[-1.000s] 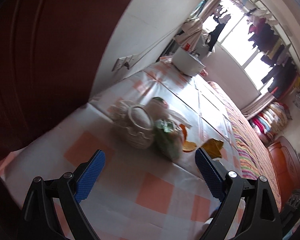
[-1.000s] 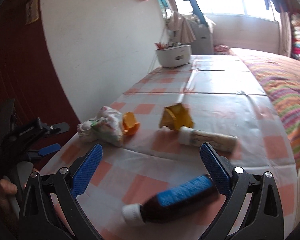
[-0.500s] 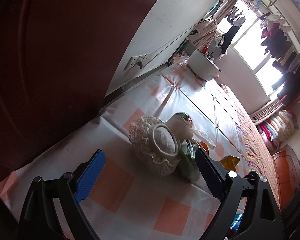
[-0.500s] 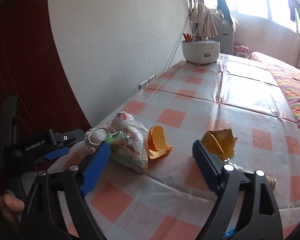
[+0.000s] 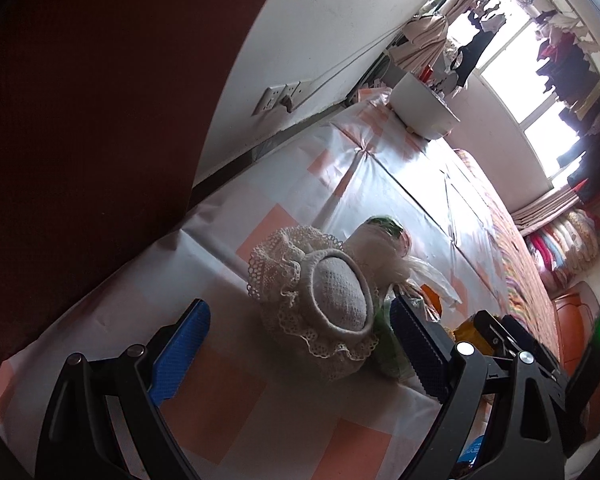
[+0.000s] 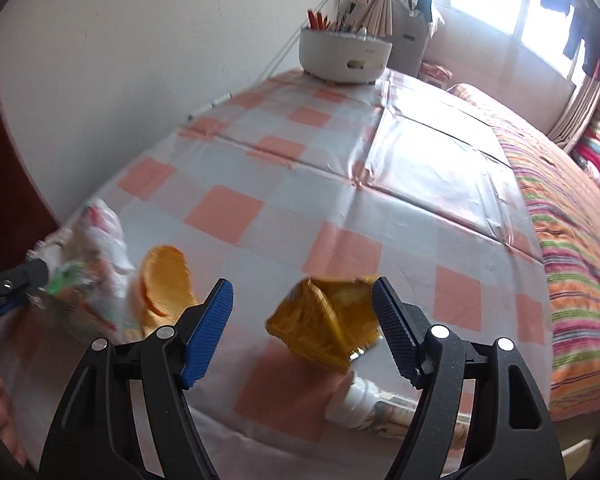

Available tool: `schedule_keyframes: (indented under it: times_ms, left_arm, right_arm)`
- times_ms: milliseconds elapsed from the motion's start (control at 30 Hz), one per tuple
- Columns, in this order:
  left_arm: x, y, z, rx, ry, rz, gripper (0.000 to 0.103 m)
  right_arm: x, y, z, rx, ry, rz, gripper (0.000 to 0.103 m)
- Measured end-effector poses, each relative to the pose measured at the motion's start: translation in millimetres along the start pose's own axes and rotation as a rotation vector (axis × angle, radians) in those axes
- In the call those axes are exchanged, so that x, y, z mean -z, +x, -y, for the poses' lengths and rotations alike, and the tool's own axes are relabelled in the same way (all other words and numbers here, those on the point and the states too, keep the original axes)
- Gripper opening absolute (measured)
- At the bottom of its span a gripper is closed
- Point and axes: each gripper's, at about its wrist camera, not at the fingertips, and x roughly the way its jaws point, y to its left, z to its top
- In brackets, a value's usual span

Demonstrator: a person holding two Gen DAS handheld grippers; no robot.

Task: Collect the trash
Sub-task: 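Grasp the yellow crumpled wrapper with the right gripper while the left grasps the lace hat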

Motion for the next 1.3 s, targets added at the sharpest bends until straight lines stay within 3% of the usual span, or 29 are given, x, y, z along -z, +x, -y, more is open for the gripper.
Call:
schedule_keyframes:
  times_ms: [133,267,333,400,467,500,967,1300]
  left_arm:
    - [1.1,3.6,7.3,-0.007,0.032,0.0,0.089]
    - [1.0,8.6,12.1,-0.014,0.058,-0.008,0.088]
    - [1.7,10.1,14.2,-0.031,0.08,-0.009,0.085]
    - [3.3,10.3,15.1,-0.039,0.097,-0.009,0.075]
    - [4.0,11.7,16.8,-0.045,0.113,-0.013,0.054]
    - [4.1,12.5,17.2,-0.031,0.119,-0.02,0.051]
    - [7.3,5.1,14.7,0.037,0.121,-0.016,0.043]
    - [9.6,-7.3,22.1,0.077,0.16,0.02,0.042]
  right_arm:
    - [-1.3,18.9,2.3,-0.008,0.002,-0.079,0.063]
    - [-2.3,28.1,4.4,0.014,0.0,-0.136,0.024]
    - [0.4,31.4,7.0,0.01,0.003,-0.156,0.023]
    - [-0.6,28.9,8.3,0.01,0.005,-0.148,0.021]
    - [-1.9,25.4,8.1,0.004,0.007,-0.14,0.02]
    - [-2.6,23.9,8.4,-0.004,0.014,-0.133,0.019]
    - [-2.8,-11.0,11.7,-0.072,0.044,-0.022,0.009]
    - [6.4,-44.3,10.6,-0.126,0.046,0.046,0.009]
